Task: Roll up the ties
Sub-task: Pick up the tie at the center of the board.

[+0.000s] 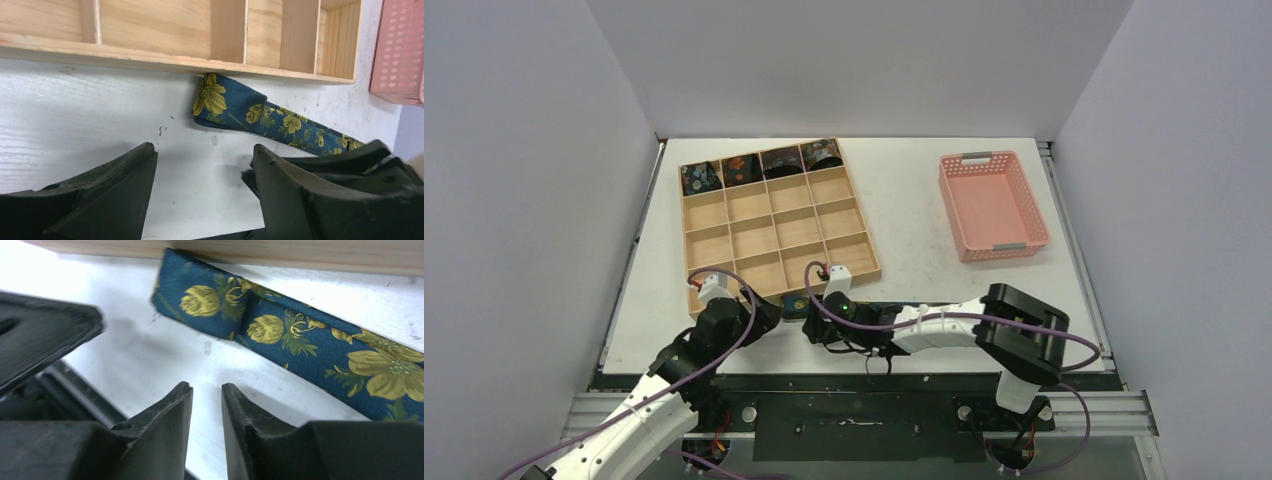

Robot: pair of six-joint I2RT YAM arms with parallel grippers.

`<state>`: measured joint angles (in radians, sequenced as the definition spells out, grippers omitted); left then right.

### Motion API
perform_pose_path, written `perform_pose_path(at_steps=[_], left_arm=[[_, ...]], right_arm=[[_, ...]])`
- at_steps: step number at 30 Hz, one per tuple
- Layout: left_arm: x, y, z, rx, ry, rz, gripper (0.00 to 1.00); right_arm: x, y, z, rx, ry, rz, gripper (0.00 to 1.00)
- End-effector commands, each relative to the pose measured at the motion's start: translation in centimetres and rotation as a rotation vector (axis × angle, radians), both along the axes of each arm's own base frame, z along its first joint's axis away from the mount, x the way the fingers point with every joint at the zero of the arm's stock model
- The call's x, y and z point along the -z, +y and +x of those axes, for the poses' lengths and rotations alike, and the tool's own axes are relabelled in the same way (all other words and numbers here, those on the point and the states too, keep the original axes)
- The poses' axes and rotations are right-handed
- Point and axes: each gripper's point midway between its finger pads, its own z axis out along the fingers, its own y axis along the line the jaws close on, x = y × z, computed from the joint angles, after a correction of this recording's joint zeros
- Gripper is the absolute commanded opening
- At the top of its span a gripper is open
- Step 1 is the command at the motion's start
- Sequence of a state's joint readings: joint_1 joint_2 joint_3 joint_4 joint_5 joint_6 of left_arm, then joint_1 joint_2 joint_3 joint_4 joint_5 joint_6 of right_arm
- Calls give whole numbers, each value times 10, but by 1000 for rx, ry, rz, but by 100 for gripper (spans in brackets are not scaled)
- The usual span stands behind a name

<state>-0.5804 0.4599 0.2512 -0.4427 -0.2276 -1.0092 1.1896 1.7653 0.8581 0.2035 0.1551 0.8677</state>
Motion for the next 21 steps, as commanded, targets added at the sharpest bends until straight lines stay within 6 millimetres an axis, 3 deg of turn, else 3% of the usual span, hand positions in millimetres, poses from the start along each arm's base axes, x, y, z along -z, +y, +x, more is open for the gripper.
perform_pose_path(at_steps=[1, 4, 8, 14, 21], left_arm=[[-18, -11, 15, 18, -82, -49, 69], [-19, -14, 18, 30, -93, -54, 74], [-20, -17, 22, 42, -108, -65, 79], [-14, -16, 26, 48, -88, -60, 83], [-2, -13, 27, 44, -53, -52, 84]], right_arm=[[-54, -8, 9, -49, -32, 111, 32], [-74, -14, 28, -42, -22, 200, 35], [-87, -5, 42, -64, -32, 242, 35], [-66, 10, 49, -84, 3, 201, 34], [-38, 7, 52, -62, 43, 164, 34]])
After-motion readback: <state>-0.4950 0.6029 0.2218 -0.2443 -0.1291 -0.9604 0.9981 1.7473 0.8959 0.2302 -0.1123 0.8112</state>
